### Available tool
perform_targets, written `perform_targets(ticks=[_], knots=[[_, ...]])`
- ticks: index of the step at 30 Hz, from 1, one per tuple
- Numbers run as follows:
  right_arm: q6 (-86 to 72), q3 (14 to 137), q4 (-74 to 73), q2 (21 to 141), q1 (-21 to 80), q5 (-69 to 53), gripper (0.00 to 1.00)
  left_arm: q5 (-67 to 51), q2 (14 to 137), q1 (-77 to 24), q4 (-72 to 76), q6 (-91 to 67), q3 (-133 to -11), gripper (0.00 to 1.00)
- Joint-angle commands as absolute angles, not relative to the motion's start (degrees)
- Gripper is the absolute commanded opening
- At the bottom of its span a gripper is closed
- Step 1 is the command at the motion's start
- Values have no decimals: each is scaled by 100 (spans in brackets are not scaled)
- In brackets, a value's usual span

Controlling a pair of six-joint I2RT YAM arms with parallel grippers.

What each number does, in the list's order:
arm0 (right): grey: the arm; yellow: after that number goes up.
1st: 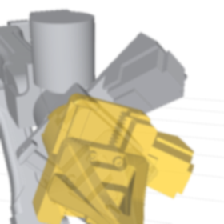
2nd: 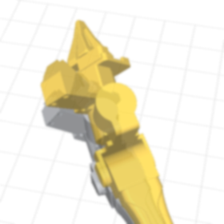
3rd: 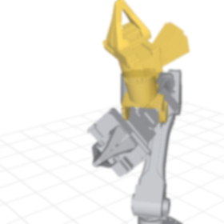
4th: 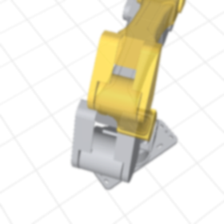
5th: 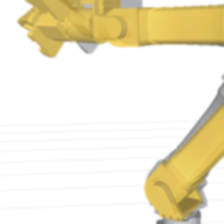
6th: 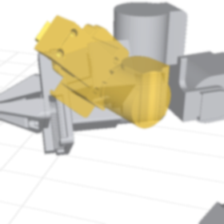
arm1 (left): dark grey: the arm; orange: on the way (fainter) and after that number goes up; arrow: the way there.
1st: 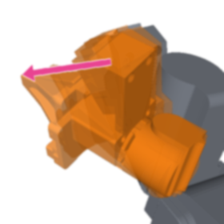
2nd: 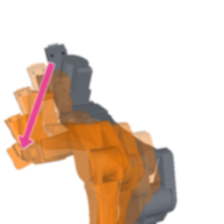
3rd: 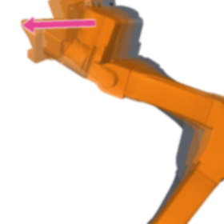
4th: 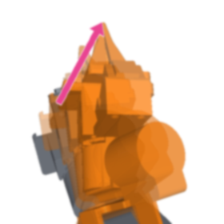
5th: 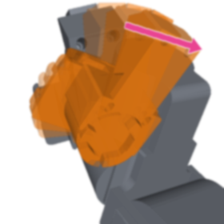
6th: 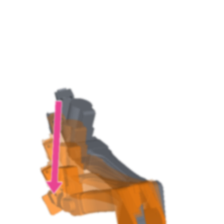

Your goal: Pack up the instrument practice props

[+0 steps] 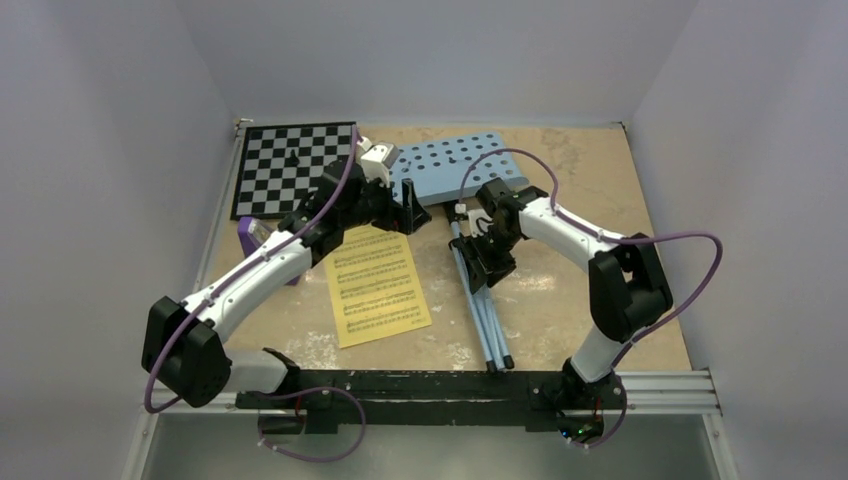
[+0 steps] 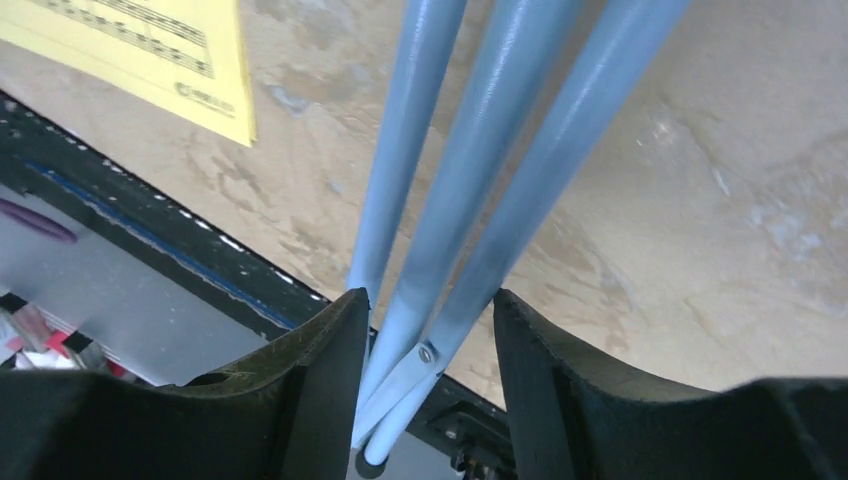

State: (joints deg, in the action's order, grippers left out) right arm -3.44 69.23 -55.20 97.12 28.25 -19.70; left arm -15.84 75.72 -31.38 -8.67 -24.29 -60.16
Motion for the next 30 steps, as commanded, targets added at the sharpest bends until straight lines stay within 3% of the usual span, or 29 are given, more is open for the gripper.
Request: perform_targets(ticks=[1,5,11,12,16,20,25,30], knots=[[-578,7080,-5087,9554,2804,-2244,13,-1651,7474,-3082,-721,-2379,-6001,91],[-1417,6887,-5011,9349,2750,-1751,0,-1636,7513,-3084,-718,-2374,-6024,91],[-1770,6920,-4985,9391,2620,-1395,0,-1626,7648,-3073,-662,-2357,-6043,91],[-1715,6988,-4980,9416,2613,-1425,4,-1636,7674,-3074,-673,-2349,-6065,91],[-718,7346,-4856,9219,2670,-2589,46,-1600,7728,-3055,-689,-2316,-6175,91],[-601,7343,-4777,9171,2972,-2205,97,-1628,7789,-2978,-769,-2329,-6348,91],[-893,7539,-4803,9830,3402,-1699,99,-1669,7694,-2756,-889,-2329,-6579,91],[-1424,7886,-5078,10521,3630,-352,99,-1604,7408,-2472,-936,-2347,-6517,91]])
